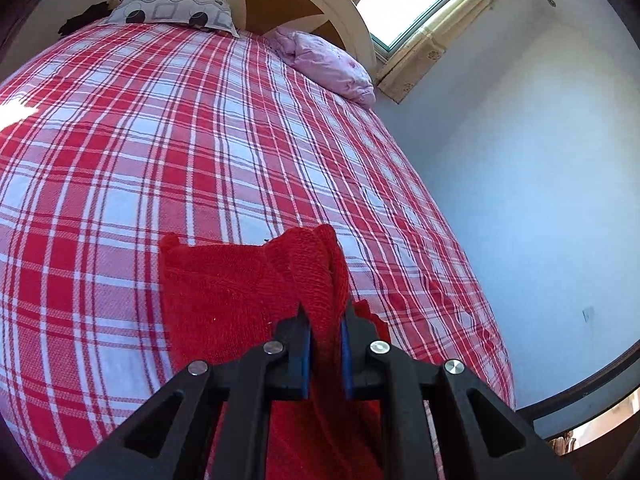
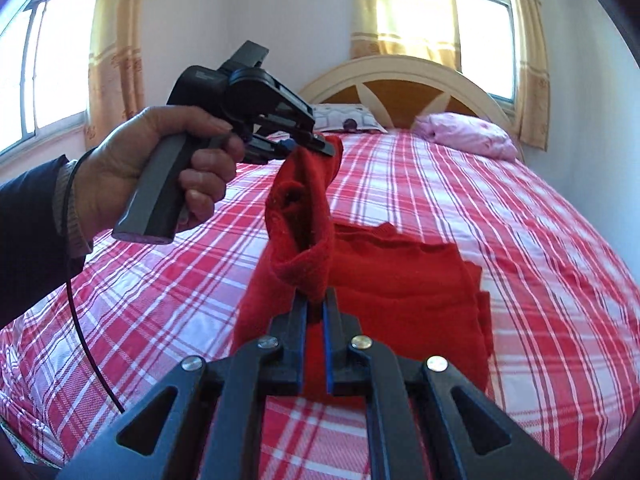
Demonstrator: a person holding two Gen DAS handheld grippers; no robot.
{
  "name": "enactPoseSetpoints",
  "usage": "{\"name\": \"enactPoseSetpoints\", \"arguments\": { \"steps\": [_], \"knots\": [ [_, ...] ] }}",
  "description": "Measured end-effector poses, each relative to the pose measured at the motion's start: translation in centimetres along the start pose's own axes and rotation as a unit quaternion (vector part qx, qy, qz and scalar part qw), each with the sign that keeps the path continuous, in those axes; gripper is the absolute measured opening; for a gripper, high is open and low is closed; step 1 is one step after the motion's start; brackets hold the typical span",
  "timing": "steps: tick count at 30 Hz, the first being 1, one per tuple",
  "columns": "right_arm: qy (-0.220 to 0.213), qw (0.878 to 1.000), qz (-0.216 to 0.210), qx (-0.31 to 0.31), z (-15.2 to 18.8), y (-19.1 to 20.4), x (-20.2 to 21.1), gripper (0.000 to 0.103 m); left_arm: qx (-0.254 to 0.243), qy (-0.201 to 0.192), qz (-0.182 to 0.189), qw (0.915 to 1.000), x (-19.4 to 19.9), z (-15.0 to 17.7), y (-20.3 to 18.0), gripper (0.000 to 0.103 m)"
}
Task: Fold small clothes
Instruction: 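Lift the held edge with both grippers and fold the sweater in half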
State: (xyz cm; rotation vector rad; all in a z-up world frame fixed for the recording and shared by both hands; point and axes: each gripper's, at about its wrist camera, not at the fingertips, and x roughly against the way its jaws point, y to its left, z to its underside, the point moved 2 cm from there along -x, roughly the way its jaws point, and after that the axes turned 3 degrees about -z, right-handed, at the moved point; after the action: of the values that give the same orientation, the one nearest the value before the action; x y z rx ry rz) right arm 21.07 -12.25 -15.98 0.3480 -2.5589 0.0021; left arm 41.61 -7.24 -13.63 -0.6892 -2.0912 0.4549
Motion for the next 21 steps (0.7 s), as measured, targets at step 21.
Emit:
{"name": "enactPoseSetpoints", "arguments": {
  "steps": [21],
  "knots": [
    [0.042, 0.985, 0.005, -0.170, 5.7, -9.9, 1.1, 0.008, -0.066, 0.093, -0.012, 0.9933, -10.9, 3.8, -8.0, 0.011]
  ]
}}
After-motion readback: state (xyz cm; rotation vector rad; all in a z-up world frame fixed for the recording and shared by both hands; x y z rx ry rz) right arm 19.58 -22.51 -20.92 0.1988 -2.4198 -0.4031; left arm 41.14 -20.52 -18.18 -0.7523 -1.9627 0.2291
